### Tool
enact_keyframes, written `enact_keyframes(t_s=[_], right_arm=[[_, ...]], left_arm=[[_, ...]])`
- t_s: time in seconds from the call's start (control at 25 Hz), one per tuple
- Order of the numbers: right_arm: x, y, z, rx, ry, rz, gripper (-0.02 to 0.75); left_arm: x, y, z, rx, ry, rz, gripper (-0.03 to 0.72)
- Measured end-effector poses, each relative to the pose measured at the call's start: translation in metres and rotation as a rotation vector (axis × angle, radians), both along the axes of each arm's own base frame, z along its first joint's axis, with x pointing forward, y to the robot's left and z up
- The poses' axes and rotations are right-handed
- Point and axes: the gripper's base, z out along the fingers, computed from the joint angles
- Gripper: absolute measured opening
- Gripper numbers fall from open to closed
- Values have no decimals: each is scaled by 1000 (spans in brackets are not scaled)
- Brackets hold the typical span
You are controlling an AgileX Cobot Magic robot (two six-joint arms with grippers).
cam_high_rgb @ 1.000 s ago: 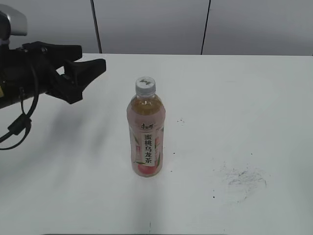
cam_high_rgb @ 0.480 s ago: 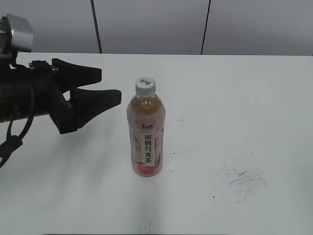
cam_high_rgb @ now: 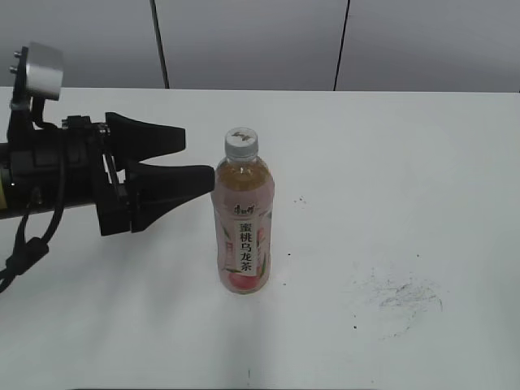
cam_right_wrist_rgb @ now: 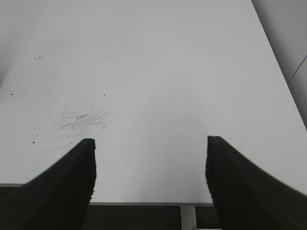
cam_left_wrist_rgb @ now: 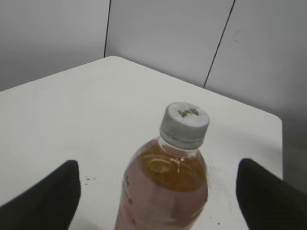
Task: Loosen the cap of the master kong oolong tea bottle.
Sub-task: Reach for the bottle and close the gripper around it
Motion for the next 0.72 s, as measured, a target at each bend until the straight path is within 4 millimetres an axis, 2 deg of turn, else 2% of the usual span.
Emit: enact_keyframes(t_s=[0.24,0.72], right_arm=[[0,0,0,1,0,0,536],[0,0,0,2,0,-1,536]], left_arm=[[-1,-2,-5,-23,4,-38,594],[-2,-4,-3,-9,-110,-70,592]])
